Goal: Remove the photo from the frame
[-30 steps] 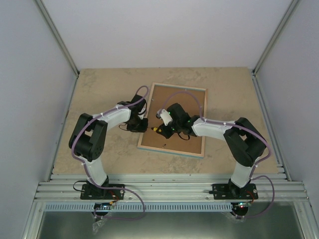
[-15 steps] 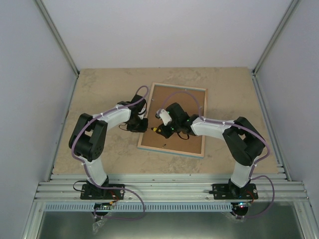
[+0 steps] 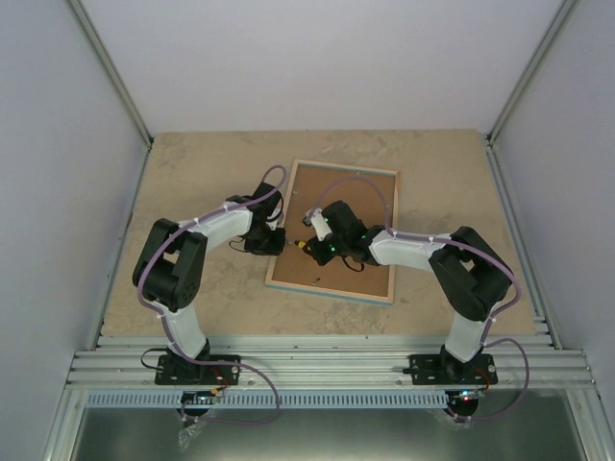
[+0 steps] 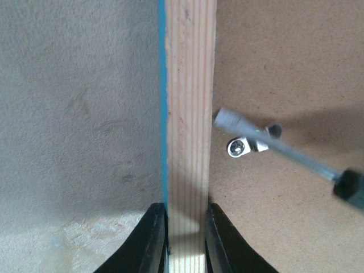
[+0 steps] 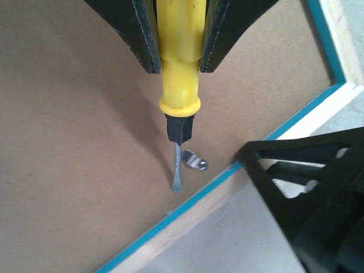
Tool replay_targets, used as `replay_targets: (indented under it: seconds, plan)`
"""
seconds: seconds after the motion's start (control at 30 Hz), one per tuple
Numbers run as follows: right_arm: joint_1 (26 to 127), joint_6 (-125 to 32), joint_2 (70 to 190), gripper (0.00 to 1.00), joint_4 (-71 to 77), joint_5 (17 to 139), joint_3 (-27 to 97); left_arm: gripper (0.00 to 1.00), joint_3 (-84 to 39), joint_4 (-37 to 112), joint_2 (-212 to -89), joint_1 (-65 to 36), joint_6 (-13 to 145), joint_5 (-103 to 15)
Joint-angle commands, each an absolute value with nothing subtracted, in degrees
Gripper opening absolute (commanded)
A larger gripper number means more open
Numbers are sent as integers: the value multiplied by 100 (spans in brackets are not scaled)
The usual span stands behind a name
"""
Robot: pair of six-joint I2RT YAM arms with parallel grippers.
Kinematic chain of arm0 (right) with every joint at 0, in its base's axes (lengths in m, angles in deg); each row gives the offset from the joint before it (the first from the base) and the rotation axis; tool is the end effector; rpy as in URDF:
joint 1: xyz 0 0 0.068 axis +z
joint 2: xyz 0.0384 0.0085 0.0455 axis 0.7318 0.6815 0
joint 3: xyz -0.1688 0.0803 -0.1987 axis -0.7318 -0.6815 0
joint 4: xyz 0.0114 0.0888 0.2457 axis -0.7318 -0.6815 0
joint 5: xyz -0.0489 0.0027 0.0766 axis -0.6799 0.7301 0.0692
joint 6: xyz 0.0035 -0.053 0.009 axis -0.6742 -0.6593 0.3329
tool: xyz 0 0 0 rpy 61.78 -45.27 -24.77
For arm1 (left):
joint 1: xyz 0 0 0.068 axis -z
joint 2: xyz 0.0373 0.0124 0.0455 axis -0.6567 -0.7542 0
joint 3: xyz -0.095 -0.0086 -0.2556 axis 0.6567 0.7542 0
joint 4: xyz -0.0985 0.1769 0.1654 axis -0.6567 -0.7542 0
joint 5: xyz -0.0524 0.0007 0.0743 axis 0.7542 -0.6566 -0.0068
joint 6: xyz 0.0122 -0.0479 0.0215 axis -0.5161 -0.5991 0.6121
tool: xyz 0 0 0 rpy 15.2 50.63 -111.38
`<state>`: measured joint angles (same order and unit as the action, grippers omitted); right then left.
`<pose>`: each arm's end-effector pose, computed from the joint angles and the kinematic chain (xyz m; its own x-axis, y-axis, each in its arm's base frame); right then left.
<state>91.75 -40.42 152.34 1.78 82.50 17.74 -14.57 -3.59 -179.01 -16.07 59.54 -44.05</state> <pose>0.2587 0.2665 0.1592 -0.6784 -0.3697 -0.6349 -0.6564 0.6931 0.2979 0.2981 -0.1446 0.1549 -0.9813 0.1229 -0.1484 0.1508 0.9692 -0.1946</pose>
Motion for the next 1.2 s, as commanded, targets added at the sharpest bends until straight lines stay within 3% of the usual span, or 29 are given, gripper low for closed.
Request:
replay_targets:
  seconds: [0.0,1.17]
  plan:
    - [9121,-3847,14990,1,230,7698,1618,0,-1278,-389,-18011,-1670,5881,-4633]
    - [9154,-4481,14989,0,-879,8392,2132,0,-1296,-415,-17974,-1775,5827,-4700]
